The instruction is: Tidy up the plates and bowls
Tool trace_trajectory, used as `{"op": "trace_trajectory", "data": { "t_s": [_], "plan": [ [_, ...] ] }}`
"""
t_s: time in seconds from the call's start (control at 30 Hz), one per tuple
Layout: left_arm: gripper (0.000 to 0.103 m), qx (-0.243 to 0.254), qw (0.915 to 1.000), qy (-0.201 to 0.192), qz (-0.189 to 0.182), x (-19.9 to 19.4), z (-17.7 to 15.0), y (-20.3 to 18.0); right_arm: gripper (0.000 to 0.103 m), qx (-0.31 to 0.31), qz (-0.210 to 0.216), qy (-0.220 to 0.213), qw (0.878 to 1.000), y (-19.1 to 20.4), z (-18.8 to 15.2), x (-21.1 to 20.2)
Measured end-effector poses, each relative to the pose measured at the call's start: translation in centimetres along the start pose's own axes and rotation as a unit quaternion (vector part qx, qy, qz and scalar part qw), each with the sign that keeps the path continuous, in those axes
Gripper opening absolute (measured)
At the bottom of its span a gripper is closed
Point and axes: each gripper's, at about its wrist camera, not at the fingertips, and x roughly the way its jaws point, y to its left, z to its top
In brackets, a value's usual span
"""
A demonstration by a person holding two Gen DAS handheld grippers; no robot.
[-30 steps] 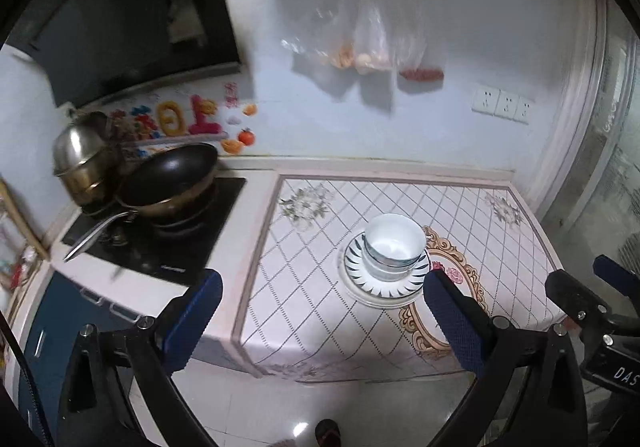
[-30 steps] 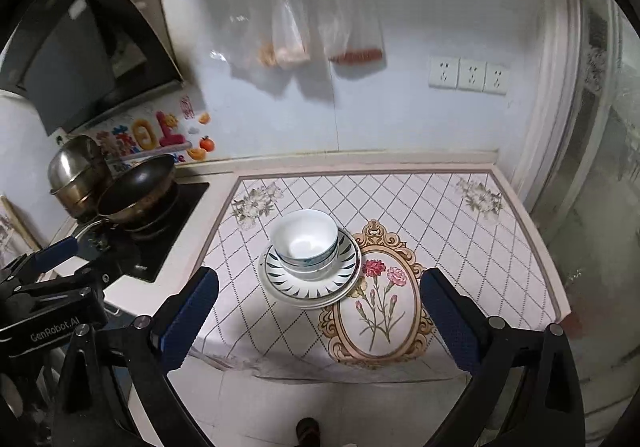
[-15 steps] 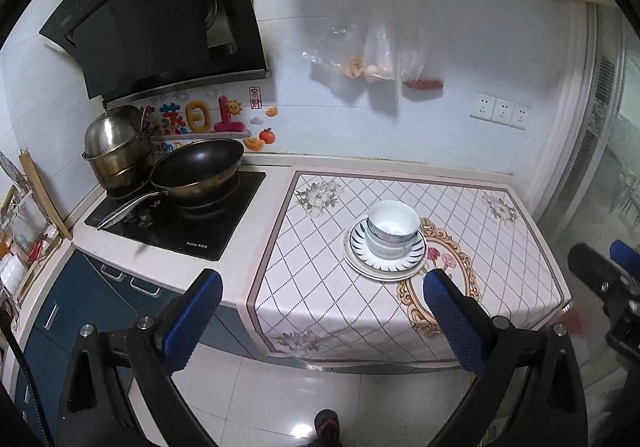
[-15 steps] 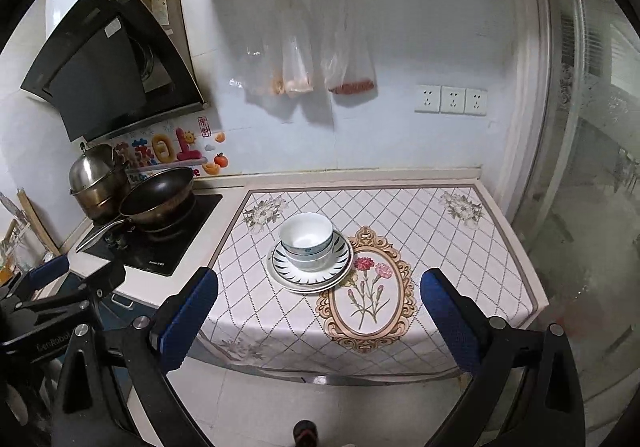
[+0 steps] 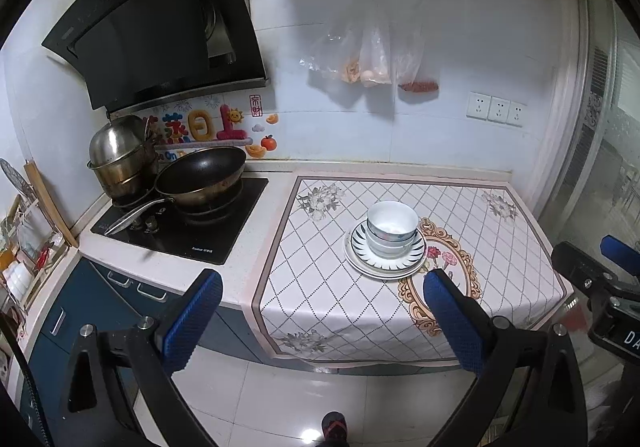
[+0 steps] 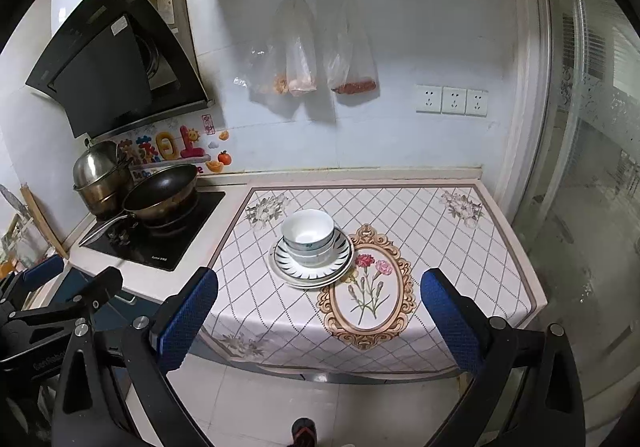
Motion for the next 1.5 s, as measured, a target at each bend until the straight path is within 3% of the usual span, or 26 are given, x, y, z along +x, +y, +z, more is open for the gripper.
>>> {"op": "trace_trajectory", "data": {
  "t_s": [1.5],
  "plan": [
    [0.103, -0.007, 1.0, -0.001, -0.001, -0.7, 0.1, -0.8, 0.103, 0.0, -0.006, 0.002, 1.0, -1.3, -0.2, 0.7]
  ]
}}
